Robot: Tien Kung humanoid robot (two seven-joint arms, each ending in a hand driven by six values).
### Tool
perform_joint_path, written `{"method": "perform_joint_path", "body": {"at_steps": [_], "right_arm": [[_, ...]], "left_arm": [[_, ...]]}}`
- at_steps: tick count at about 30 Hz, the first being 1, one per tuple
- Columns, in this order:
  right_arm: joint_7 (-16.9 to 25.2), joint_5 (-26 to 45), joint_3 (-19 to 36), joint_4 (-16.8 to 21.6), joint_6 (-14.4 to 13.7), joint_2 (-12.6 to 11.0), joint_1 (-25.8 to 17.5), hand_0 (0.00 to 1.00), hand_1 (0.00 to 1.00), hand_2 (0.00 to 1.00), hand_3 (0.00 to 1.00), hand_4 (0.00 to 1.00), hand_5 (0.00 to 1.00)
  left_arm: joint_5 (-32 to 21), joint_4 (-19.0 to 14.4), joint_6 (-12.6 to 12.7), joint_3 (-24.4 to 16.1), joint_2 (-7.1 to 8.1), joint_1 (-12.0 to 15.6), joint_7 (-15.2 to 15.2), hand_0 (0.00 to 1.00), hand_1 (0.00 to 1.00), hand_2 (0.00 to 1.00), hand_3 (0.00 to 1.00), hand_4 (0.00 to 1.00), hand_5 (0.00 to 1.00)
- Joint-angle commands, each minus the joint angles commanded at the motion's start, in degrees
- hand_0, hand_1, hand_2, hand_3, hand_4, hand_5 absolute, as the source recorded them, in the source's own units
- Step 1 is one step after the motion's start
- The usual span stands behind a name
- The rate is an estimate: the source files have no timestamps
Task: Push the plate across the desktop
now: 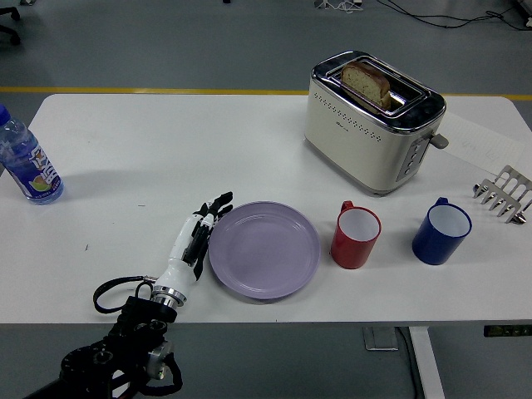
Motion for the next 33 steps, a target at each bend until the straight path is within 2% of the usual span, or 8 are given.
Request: {"method": "perform_joint_path", "body": {"at_steps": [11, 17, 20, 26, 30, 31, 33], "right_arm": [[0.0, -0.2, 0.0, 0.0, 0.0, 0.0, 0.0, 0.514, 0.478, 0.579, 0.544, 0.176, 0.325], [0.0, 0.2, -0.2, 0.0, 0.0, 0.0, 0.1, 0.514, 0.478, 0.579, 0.544, 0.177, 0.325], [0.1, 0.2, -0.2, 0.0, -0.1, 0.0, 0.2, 0.514, 0.477, 0.579, 0.544, 0.177, 0.325], [0.3, 0.9, -0.7, 0.0, -0.1, -0.2, 0.3, 0.514, 0.478, 0.579, 0.544, 0.178, 0.326], [0.4, 1.1, -0.8, 0.0, -0.1, -0.4, 0.5, 0.514, 0.478, 0.579, 0.544, 0.178, 0.326], [0.5, 1.2, -0.8, 0.0, -0.1, -0.4, 0.5, 0.514, 0.478, 0.579, 0.544, 0.179, 0.326], [0.5, 1.2, -0.8, 0.0, -0.1, -0.5, 0.5, 0.514, 0.478, 0.579, 0.544, 0.179, 0.326]], "left_arm": [[0.0, -0.6, 0.0, 1.5, 0.03, -0.6, 0.0, 0.898, 0.898, 0.927, 0.842, 0.455, 0.912], [0.4, -1.0, 0.4, -0.4, 0.33, -0.3, 0.0, 0.897, 0.898, 0.927, 0.841, 0.456, 0.909], [0.9, -0.9, 1.0, -2.6, 0.33, 0.2, 0.0, 0.894, 0.897, 0.924, 0.841, 0.455, 0.905], [2.8, -1.4, 3.2, -10.0, -0.01, 2.3, 0.0, 0.881, 0.888, 0.916, 0.823, 0.46, 0.906], [5.7, -3.3, 4.6, -18.2, 0.09, 4.2, 0.0, 0.881, 0.888, 0.916, 0.823, 0.46, 0.906], [6.9, -4.3, 4.6, -20.6, 0.38, 5.1, 0.0, 0.786, 0.802, 0.825, 0.73, 0.473, 0.927], [8.4, -5.2, 4.6, -25.1, 0.65, 5.9, 0.0, 0.786, 0.802, 0.825, 0.73, 0.473, 0.927]]}}
